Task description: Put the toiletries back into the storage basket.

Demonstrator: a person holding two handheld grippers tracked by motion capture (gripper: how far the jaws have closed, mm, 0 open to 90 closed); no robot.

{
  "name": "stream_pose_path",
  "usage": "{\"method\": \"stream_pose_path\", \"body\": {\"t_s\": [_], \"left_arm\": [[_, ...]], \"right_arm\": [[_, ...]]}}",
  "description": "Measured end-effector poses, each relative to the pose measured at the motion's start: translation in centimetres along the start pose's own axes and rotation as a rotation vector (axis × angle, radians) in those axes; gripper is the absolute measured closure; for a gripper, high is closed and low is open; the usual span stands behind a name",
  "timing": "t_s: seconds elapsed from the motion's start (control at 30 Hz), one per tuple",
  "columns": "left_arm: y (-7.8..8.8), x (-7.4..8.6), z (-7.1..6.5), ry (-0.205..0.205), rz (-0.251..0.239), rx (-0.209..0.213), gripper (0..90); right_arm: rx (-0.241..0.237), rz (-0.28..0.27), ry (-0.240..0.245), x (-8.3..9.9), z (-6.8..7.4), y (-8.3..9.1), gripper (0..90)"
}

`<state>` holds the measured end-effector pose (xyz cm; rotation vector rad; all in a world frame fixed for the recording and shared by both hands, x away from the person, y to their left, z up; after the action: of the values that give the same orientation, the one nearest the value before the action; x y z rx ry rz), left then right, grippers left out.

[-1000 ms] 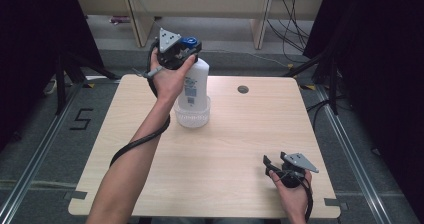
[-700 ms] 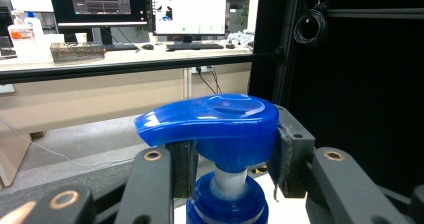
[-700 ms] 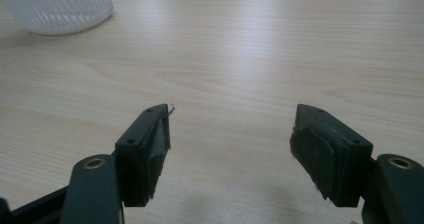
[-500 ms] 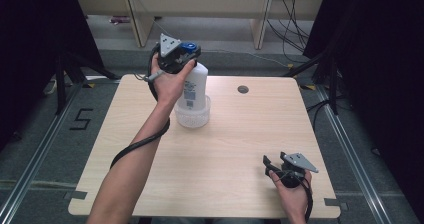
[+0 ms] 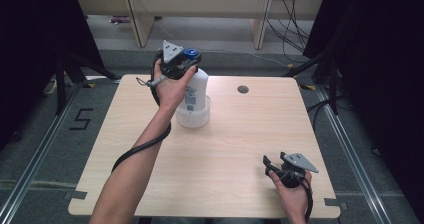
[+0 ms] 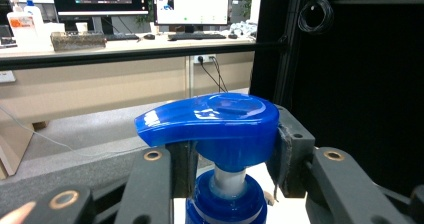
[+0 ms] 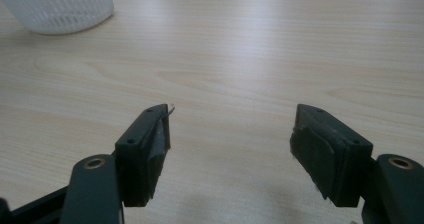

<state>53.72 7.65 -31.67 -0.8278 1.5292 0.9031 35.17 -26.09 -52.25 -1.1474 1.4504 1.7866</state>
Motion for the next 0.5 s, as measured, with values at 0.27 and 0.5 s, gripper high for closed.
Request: {"method": "stream_pose_path", "body": {"t_s": [0.27,0.5], "left_arm": [[-0.3,1.7,0.1,0.007,0.027,-0.001,59.5],[-0.5,2.7,0.0,0.004,0.038,0.001,59.4]], "right_arm": [[-0.022,-0.013,-0.022,0.0,0.2,-0.2,32.2],[-0.021,-0.017,-0.036,0.0,0.3,-0.2,32.2]]}}
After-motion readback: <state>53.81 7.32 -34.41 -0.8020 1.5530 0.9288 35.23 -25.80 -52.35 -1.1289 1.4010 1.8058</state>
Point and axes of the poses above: each handheld gripper's, and its own axes: y roughly backward along the jaws, x roughly out of its underside, z roughly to its left, the point moved 2 cm from there along -y, roughly forward along the jaws, and after that the axes turned 2 degrees about y, right-handed, at the moved point
